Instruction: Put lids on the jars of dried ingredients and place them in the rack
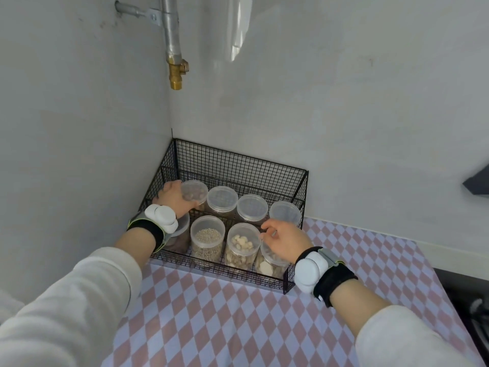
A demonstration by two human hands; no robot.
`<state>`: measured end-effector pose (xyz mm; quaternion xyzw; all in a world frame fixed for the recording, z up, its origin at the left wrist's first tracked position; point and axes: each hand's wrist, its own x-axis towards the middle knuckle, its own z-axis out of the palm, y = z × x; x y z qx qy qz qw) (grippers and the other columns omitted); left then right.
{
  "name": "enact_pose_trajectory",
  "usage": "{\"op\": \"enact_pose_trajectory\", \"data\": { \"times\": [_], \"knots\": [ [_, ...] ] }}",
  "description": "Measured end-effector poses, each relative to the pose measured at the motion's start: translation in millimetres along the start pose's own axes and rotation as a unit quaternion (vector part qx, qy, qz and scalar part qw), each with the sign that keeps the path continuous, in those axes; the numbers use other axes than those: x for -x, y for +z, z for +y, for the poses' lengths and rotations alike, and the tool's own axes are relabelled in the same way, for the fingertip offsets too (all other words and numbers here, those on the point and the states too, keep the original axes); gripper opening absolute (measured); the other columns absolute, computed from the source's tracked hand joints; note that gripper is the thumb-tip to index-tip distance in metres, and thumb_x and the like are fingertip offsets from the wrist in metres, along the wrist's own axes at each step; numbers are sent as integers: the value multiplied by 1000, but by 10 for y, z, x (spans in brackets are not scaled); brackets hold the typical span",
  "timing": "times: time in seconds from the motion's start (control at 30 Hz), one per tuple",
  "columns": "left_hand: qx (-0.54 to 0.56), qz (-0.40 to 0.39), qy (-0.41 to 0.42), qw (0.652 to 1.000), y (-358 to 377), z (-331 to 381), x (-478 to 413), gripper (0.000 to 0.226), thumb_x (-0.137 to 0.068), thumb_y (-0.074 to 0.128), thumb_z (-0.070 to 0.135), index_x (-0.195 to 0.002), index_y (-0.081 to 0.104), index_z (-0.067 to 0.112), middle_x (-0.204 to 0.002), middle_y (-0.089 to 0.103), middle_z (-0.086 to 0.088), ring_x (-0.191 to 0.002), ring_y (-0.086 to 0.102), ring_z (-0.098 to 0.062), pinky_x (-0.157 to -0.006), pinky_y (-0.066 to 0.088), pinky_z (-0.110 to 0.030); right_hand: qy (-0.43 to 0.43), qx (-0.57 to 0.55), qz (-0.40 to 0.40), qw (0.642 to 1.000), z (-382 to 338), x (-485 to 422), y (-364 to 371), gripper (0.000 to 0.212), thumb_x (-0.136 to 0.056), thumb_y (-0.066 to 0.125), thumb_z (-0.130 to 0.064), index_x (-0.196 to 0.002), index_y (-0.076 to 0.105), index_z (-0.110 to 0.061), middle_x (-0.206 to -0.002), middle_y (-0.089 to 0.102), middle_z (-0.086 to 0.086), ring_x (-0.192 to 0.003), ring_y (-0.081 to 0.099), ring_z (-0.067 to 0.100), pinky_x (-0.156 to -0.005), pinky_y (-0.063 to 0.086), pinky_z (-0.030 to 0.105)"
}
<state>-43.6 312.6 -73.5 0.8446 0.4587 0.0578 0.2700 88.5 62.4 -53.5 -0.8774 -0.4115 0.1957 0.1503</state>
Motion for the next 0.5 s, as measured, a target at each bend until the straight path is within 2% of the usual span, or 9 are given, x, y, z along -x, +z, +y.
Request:
{"op": "enact_pose_trajectory", "data": {
  "times": [0.03, 0.13, 0.2, 0.33, 0.5],
  "knots": [
    [1, 24, 19, 1000, -45, 55, 123, 73, -77, 69, 39, -135, 36, 10, -143, 35, -16, -125, 43, -38, -103, 38, -48, -1, -4, 5, 1000, 23, 30, -20, 32, -90, 49, -34, -120, 54, -24, -112, 65, -3, -98, 61, 18, -87, 50, 34],
    [37, 18, 95, 995, -20, 131, 313, 55, -80, 67, 28, -128, 47, 10, -135, 45, -14, -120, 49, -33, -102, 41, -45, 10, -6, 5, 1000, 89, 49, -40, 32, -90, 49, -30, -120, 55, -21, -112, 66, -1, -101, 61, 20, -88, 48, 31],
    [66, -4, 123, 990, -30, 309, 526, 53, -82, 66, 25, -129, 46, 12, -134, 47, -11, -123, 48, -30, -103, 41, -43, 10, -5, 10, 1000, 137, 132, -129, 34, -90, 48, -27, -123, 55, -19, -116, 65, 1, -107, 59, 21, -92, 47, 33],
    [23, -66, 185, 980, -45, 812, 875, 50, -89, 59, 26, -134, 40, 16, -139, 44, -5, -127, 44, -22, -103, 37, -33, 5, 25, 15, 1000, 294, 223, -346, 38, -90, 48, -28, -126, 53, -18, -130, 59, 4, -117, 55, 26, -97, 45, 33],
    [5, -48, 247, 968, -303, 1595, 1087, 41, -90, 55, 23, -130, 46, 21, -138, 49, 0, -119, 52, -19, -101, 43, -33, 7, 16, 71, 997, 544, 288, -1014, 40, -89, 50, -36, -126, 52, -22, -134, 56, 0, -120, 54, 23, -100, 44, 33]
  ]
}}
